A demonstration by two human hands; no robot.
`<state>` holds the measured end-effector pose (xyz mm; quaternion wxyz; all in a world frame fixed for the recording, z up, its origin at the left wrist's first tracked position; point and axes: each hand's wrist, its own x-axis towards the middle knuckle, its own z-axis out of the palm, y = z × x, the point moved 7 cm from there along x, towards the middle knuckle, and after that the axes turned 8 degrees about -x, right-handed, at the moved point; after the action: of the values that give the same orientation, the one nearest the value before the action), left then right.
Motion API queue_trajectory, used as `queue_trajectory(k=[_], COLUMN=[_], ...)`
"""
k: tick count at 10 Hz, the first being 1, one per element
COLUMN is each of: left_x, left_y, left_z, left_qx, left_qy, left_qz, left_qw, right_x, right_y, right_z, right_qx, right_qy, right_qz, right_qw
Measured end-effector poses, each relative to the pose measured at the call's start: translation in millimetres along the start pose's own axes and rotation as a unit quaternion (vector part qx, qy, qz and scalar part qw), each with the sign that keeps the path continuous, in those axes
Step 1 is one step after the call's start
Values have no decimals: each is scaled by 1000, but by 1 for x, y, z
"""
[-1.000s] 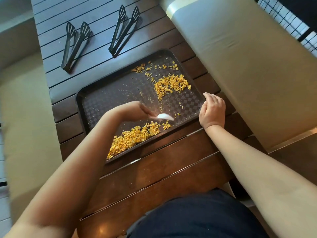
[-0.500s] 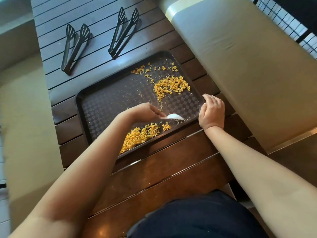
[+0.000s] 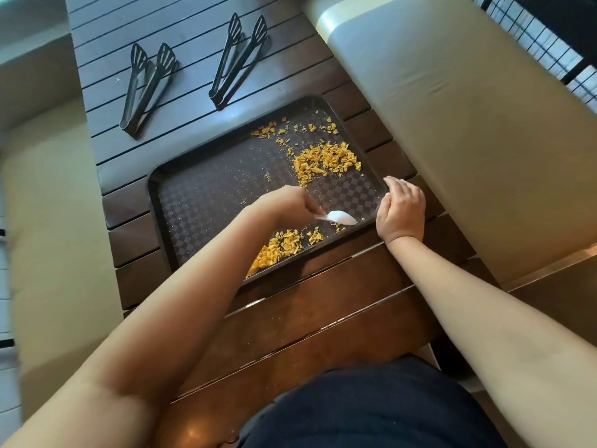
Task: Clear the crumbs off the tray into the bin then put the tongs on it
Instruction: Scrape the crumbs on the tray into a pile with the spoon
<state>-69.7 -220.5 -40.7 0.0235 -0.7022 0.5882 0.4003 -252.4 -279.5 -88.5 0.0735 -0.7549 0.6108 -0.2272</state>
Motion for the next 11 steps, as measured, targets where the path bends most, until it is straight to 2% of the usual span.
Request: queue_trajectory(k=[2, 3, 5, 7, 11], left_x=[-35, -51, -31, -4, -21], left_y=[-59, -74, -28, 15, -13], left_z=[-12, -16, -13, 4, -30], left_qx=[29, -9, -63, -17, 152], left_qy=[-43, -40, 75, 78, 40], left_qz=[-76, -95, -18, 32, -33], left_qw=[996, 995, 995, 996, 987], right_x=[-1, -1, -1, -2, -2], right_y=[1, 0, -2, -1, -1], right_z=[0, 1, -1, 0, 0], right_qx=[3, -2, 1, 0, 2], right_qy=[-1, -3, -6, -10, -8], right_qz=[3, 1, 4, 8, 7], right_qw=[1000, 1000, 1000, 1000, 1000])
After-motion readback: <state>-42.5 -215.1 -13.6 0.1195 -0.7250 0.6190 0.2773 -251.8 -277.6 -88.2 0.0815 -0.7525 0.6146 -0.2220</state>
